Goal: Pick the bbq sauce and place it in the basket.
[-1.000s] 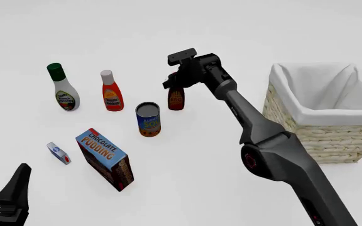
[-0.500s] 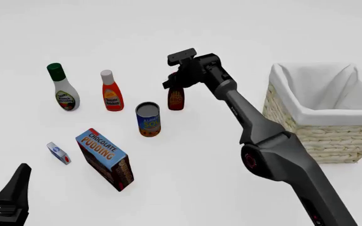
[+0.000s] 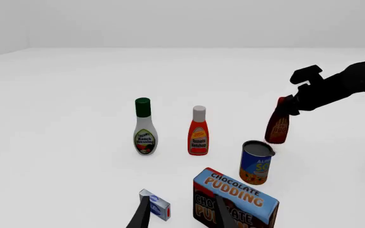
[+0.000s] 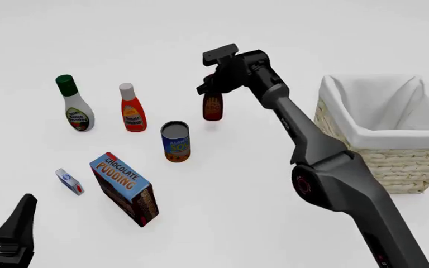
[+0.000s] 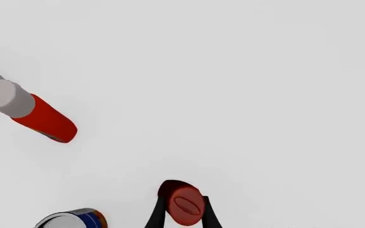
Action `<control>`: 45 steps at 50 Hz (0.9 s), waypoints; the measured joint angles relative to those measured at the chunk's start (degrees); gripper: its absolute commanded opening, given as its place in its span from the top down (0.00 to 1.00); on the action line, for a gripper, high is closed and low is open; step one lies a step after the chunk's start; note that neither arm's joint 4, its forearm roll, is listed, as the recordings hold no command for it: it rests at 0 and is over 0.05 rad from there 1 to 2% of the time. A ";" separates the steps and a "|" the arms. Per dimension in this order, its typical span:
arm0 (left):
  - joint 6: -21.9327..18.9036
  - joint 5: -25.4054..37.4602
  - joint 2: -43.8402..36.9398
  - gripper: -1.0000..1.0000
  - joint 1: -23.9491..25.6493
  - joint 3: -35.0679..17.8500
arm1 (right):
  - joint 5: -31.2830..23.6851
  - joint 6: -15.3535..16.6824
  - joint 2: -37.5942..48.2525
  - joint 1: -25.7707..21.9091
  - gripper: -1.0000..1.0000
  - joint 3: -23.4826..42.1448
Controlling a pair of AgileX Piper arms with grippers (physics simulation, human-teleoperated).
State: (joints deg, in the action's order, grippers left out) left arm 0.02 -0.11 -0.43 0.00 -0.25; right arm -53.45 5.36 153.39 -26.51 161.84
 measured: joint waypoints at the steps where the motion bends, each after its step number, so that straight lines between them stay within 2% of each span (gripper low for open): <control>1: 0.00 0.00 0.00 0.00 0.00 0.00 | -0.10 0.06 -0.23 0.00 1.00 -0.01; 35: 0.00 0.00 0.00 0.00 0.00 0.00 | -5.45 3.03 -9.07 -0.37 1.00 -0.44; 45: 0.00 0.00 0.00 0.00 0.00 0.00 | -4.37 3.82 -14.75 -0.62 1.00 -5.97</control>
State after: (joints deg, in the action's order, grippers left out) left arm 0.02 -0.11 -0.43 0.00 -0.25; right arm -57.82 9.19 138.64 -27.13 155.87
